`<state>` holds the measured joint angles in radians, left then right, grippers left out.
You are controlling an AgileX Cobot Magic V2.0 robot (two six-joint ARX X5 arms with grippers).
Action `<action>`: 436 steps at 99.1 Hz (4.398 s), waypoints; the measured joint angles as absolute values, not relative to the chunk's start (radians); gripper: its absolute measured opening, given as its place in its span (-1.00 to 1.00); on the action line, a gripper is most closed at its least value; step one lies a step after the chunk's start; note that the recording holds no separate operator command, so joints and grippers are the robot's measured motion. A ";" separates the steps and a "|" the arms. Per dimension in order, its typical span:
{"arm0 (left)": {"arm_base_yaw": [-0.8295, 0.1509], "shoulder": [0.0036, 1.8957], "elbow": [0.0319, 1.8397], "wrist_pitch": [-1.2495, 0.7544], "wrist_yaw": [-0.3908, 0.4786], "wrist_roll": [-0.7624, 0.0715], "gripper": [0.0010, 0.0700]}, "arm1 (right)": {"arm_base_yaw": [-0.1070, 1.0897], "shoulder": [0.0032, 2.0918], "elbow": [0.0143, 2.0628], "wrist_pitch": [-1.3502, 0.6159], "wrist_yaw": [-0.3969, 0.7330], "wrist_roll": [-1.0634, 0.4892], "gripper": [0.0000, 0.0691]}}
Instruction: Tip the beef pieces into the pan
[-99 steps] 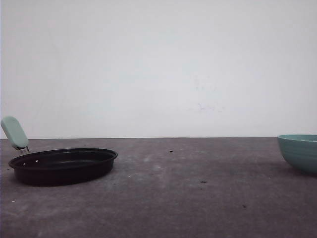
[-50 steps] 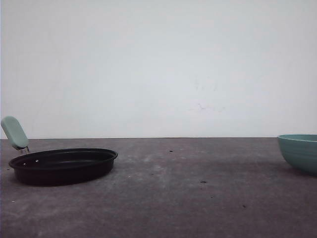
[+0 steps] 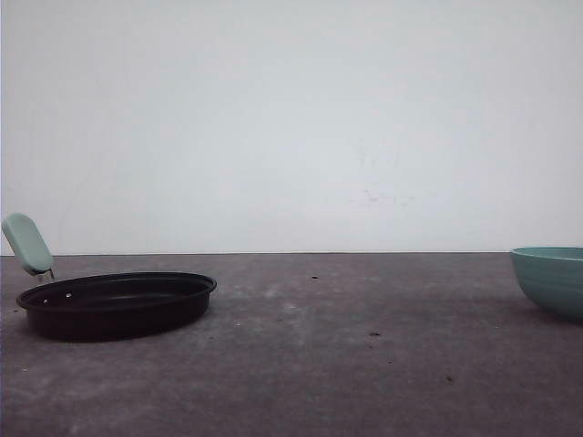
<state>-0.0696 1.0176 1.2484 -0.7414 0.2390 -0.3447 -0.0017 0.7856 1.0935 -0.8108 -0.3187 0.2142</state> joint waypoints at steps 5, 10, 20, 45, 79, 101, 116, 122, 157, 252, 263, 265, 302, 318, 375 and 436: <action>-0.061 1.063 1.248 -0.749 0.239 -0.345 0.98 | -0.002 0.823 1.093 -0.860 -0.331 0.213 0.98; -0.054 1.107 1.248 -0.759 0.240 -0.346 0.98 | -0.002 0.863 1.093 -0.905 -0.343 0.211 0.98; -0.036 1.202 1.248 -0.792 0.242 -0.350 0.98 | -0.002 0.904 1.093 -0.969 -0.346 0.198 0.98; -0.005 1.474 1.248 -0.829 0.233 -0.353 0.98 | -0.002 0.884 1.093 -1.000 -0.346 0.164 0.98; -0.009 1.654 1.248 -0.719 0.205 -0.353 0.93 | -0.002 0.818 1.093 -1.038 -0.340 0.160 0.98; -0.010 1.739 1.248 -0.672 0.204 -0.353 0.91 | -0.002 0.769 1.093 -1.068 -0.310 0.160 0.98; -0.017 1.788 1.248 -0.670 0.203 -0.353 0.62 | -0.002 0.752 1.093 -1.077 -0.284 0.161 0.98; -0.021 1.797 1.248 -0.667 0.202 -0.353 0.44 | -0.002 0.749 1.093 -1.077 -0.284 0.162 0.98; -0.050 1.813 1.248 -0.632 0.206 -0.347 -0.69 | -0.002 0.749 1.093 -1.082 -0.284 0.165 0.98; -0.115 1.484 1.243 -0.691 0.276 -0.567 -0.73 | -0.192 1.087 1.093 -0.930 -0.171 0.108 0.81; -0.132 1.477 1.243 -0.756 0.257 -0.570 -0.73 | -0.247 1.219 1.093 -0.929 -0.223 0.109 0.65; -0.134 1.476 1.243 -0.762 0.256 -0.570 -0.73 | -0.250 1.242 1.093 -0.932 -0.231 0.109 0.64; -0.190 1.460 1.243 -0.714 0.245 -0.570 -0.73 | -0.202 1.468 1.093 -0.900 -0.262 0.108 -0.01; -0.215 1.460 1.243 -0.674 0.245 -0.575 -0.74 | -0.200 1.540 1.093 -0.871 -0.261 0.113 -0.19; -0.241 1.460 1.243 -0.663 0.222 -0.586 -0.74 | -0.156 1.654 1.093 -0.769 -0.259 0.162 -0.79; -0.342 1.460 1.243 -0.679 0.212 -0.588 -0.74 | -0.097 1.613 1.093 -0.685 -0.519 0.184 -0.96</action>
